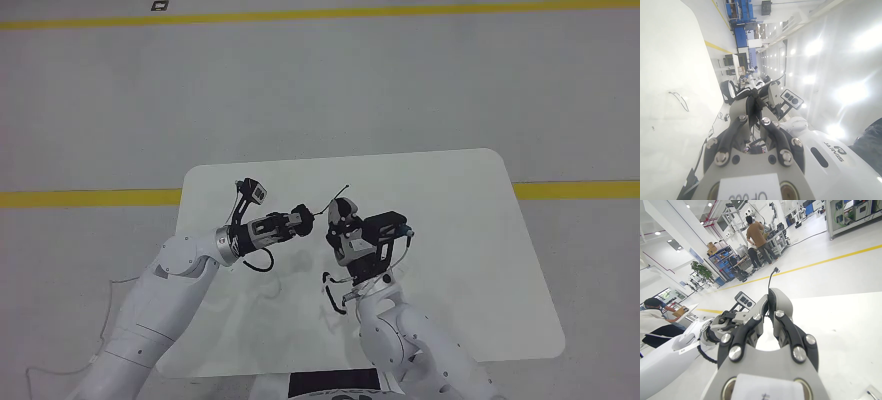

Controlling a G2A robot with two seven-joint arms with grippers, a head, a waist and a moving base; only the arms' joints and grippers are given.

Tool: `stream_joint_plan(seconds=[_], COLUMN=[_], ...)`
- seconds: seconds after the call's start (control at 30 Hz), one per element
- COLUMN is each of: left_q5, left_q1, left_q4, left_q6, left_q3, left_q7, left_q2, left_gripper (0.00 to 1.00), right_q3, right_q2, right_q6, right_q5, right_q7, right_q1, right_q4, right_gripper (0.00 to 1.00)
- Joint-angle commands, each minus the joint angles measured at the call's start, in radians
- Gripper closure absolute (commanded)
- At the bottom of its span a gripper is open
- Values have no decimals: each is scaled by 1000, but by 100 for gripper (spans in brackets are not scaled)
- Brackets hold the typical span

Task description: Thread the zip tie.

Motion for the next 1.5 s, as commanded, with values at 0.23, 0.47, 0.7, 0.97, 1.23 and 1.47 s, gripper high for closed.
stream_joint_plan(seconds=[0.23,0.47,0.7,0.97,1.23,1.47], left_q5=[0,0,0,0,0,0], left_q1=[0,0,0,0,0,0], left_q4=[0,0,0,0,0,0], left_q6=[0,0,0,0,0,0], left_q3=[0,0,0,0,0,0], left_q7=[0,0,0,0,0,0], left_q2=[0,0,0,0,0,0], left_gripper=[100,100,100,100,100,100], right_q3=[12,18,20,30,37,38], right_q2=[-8,-15,-21,-26,-32,-37], right_q6=[-6,-11,-15,-17,-25,-32], right_q5=[-8,-17,-27,-36,-39,-46], right_q7=[-2,1,11,11,11,8], right_q1=[-7,-11,-17,-28,-38,-43], right_q4=[-1,0,2,-3,-4,-9], right_gripper=[100,100,100,100,100,100])
